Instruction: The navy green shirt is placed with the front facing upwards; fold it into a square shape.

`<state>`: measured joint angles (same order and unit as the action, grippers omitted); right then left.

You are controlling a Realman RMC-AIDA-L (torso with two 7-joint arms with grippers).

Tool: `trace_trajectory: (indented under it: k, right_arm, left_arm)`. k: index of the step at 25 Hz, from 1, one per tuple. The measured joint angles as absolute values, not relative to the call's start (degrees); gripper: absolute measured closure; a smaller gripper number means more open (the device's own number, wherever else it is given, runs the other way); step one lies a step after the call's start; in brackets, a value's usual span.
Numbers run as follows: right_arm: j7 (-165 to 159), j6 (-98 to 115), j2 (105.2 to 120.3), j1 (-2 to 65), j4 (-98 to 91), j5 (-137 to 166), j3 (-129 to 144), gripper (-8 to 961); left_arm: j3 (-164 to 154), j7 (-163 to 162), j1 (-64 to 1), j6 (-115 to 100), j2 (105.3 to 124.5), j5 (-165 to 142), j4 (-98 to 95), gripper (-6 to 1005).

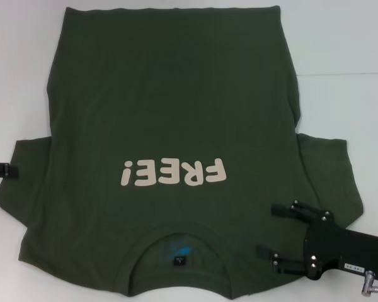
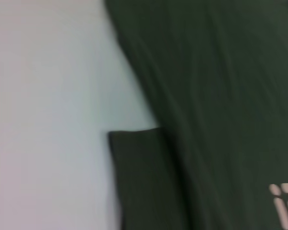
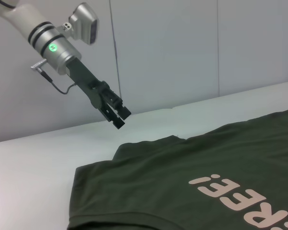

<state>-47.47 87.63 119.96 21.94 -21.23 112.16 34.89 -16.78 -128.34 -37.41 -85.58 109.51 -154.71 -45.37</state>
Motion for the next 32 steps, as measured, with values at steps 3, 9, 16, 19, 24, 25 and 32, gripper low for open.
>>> trace_trajectory:
  k: [3, 9, 16, 19, 24, 25, 32]
  right_arm:
    - [-47.5, 87.7, 119.94, 21.8, -20.9, 112.2, 34.9, 37]
    - [-47.5, 87.4, 119.87, 21.8, -20.7, 112.2, 34.9, 37]
    - [-47.5, 87.3, 119.95, 21.9, -20.6, 112.1, 34.9, 37]
    - [-47.5, 87.3, 119.96, 21.9, -20.6, 112.1, 34.9, 37]
    - [-47.5, 86.9, 119.96, 21.9, -20.6, 112.1, 34.9, 37]
    - [-47.6, 86.9, 119.96, 21.9, -20.6, 112.1, 34.9, 37]
    - [-47.5, 86.7, 119.96, 21.9, -20.6, 112.1, 34.9, 37]
  left_arm:
    - [-17.5, -128.7, -37.7, -83.1, 109.38, -155.9, -44.5, 65]
    - [-19.1, -128.6, -37.1, -79.7, 109.81, -156.6, -42.6, 66]
    - [-19.1, -128.2, -36.9, -77.6, 110.36, -156.8, -41.4, 65]
    - [-19.1, -128.2, -36.9, -76.8, 110.57, -156.8, -41.2, 65]
    - [-19.1, -128.3, -36.9, -75.5, 110.65, -156.6, -40.3, 65]
    - [-19.1, -128.3, -36.9, -75.5, 110.65, -156.6, -40.3, 65]
    - [-19.3, -128.3, -37.2, -74.7, 110.82, -156.8, -39.7, 66]
